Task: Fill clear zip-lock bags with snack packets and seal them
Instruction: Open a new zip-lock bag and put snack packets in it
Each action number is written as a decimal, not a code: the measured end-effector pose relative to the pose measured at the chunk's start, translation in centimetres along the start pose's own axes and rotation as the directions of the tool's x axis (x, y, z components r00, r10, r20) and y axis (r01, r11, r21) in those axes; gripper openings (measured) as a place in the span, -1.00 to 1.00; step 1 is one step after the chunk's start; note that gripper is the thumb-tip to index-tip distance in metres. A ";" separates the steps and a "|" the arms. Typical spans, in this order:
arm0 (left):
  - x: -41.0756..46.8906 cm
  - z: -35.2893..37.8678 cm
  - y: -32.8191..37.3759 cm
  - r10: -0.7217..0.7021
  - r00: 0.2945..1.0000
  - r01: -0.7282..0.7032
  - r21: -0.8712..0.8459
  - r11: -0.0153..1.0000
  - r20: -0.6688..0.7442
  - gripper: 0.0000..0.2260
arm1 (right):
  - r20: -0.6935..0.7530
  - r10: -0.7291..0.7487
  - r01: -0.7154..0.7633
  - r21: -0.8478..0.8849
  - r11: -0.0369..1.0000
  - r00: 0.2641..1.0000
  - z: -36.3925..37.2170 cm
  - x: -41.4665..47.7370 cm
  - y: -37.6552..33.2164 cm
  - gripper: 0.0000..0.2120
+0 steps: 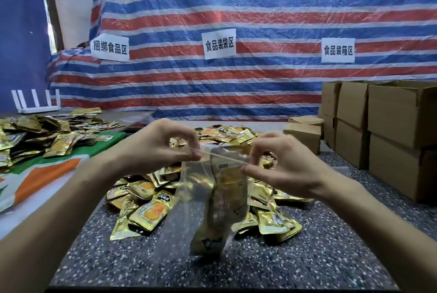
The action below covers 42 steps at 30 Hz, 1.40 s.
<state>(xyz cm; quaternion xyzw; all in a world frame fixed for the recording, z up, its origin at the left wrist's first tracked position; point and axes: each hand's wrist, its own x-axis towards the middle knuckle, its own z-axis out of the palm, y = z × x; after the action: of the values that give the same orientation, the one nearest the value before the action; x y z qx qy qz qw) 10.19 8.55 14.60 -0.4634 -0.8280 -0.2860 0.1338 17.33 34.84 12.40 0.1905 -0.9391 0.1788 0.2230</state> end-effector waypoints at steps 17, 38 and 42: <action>1.7 1.5 0.5 -0.441 0.881 0.459 -0.087 0.884 0.169 -0.40 | -0.073 -0.054 0.074 0.299 0.951 0.996 2.2 0.7 -1.0 -0.85; 1.1 0.1 2.6 -0.405 0.887 0.270 -0.464 0.844 -0.221 -0.90 | -0.130 0.005 0.042 0.357 0.933 0.992 2.0 -0.3 -0.8 -0.80; 1.3 1.3 2.5 -0.454 0.871 0.320 -0.484 0.814 -0.187 -0.89 | -0.222 0.002 0.090 0.402 0.911 0.975 2.3 -0.5 -0.9 -0.72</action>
<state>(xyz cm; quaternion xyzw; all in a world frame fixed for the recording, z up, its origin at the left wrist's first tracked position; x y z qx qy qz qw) 11.66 11.21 15.02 -0.2533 -0.7901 -0.5516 0.0858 17.34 33.25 10.50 0.2335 -0.8462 0.3860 0.2835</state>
